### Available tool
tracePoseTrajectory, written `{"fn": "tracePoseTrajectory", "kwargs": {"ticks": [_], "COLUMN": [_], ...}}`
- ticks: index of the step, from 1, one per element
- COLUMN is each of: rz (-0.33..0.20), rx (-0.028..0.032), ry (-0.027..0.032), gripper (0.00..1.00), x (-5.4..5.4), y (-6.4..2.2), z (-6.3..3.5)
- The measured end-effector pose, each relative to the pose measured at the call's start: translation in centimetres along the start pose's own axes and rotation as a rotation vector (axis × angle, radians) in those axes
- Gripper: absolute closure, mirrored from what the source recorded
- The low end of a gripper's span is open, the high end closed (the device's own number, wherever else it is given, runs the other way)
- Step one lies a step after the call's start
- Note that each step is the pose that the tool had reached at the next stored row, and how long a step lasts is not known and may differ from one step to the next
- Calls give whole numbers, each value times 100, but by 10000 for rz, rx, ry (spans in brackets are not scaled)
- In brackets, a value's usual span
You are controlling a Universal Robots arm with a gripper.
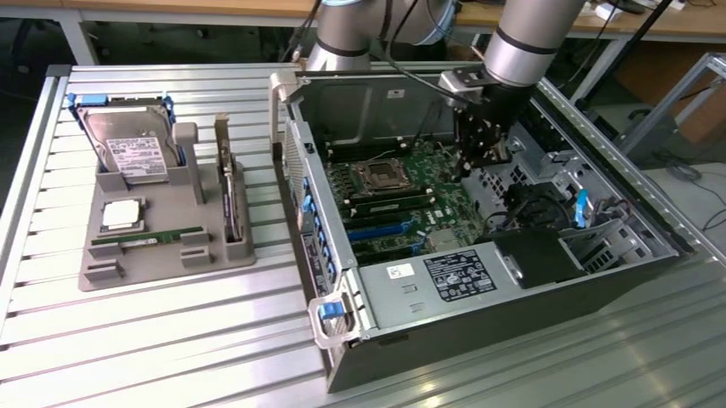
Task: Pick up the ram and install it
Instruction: 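Press down the ram until it locks into place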
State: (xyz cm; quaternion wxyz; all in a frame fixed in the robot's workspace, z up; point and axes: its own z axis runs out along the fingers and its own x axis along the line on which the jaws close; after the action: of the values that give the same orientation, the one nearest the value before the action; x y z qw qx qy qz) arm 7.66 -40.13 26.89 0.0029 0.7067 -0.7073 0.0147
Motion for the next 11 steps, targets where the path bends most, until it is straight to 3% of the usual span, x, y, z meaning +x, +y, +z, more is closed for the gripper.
{"fn": "tracePoseTrajectory", "kwargs": {"ticks": [3,11], "rz": [1,1], "rx": [0,0], "ry": [-10,-30], "gripper": [90,90], "x": [4,5], "y": [-52,-83], "z": [-171,-192]}}
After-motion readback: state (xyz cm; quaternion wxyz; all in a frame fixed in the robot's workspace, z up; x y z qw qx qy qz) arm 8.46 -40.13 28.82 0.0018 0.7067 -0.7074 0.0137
